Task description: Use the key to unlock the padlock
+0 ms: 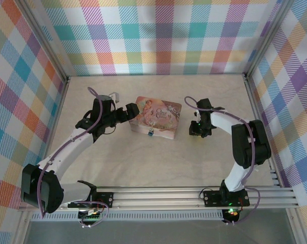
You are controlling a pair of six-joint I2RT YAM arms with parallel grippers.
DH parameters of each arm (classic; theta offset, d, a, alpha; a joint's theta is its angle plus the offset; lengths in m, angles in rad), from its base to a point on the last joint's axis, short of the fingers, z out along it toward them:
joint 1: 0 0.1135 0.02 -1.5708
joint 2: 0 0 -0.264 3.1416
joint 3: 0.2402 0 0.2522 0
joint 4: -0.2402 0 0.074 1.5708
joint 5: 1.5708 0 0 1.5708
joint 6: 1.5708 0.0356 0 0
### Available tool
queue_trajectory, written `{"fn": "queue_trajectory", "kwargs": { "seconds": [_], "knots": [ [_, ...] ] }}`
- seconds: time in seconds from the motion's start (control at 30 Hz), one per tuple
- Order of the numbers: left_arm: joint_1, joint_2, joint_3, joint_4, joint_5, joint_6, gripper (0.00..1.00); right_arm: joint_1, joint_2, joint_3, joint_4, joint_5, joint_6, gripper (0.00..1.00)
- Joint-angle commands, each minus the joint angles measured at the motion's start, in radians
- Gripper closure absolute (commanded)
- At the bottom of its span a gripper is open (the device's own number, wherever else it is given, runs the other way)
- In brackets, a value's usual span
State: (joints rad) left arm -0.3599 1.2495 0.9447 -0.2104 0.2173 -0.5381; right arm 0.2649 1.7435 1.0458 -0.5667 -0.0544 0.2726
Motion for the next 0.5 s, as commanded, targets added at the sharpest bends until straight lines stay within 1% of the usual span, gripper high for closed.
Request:
{"fn": "queue_trajectory", "kwargs": {
  "seconds": [0.0,0.3,0.47],
  "knots": [
    [-0.005,-0.006,0.002,-0.004,0.001,-0.010,0.00,-0.001,0.018,0.030,-0.013,0.003,-0.002,0.68],
    [-0.005,-0.005,0.002,-0.015,0.001,-0.010,0.00,-0.001,0.053,0.048,-0.005,-0.006,-0.002,0.78],
    [-0.005,-0.006,0.002,-0.017,0.001,-0.010,0.00,-0.001,0.067,0.041,-0.007,-0.009,0.001,0.81]
  ]
}}
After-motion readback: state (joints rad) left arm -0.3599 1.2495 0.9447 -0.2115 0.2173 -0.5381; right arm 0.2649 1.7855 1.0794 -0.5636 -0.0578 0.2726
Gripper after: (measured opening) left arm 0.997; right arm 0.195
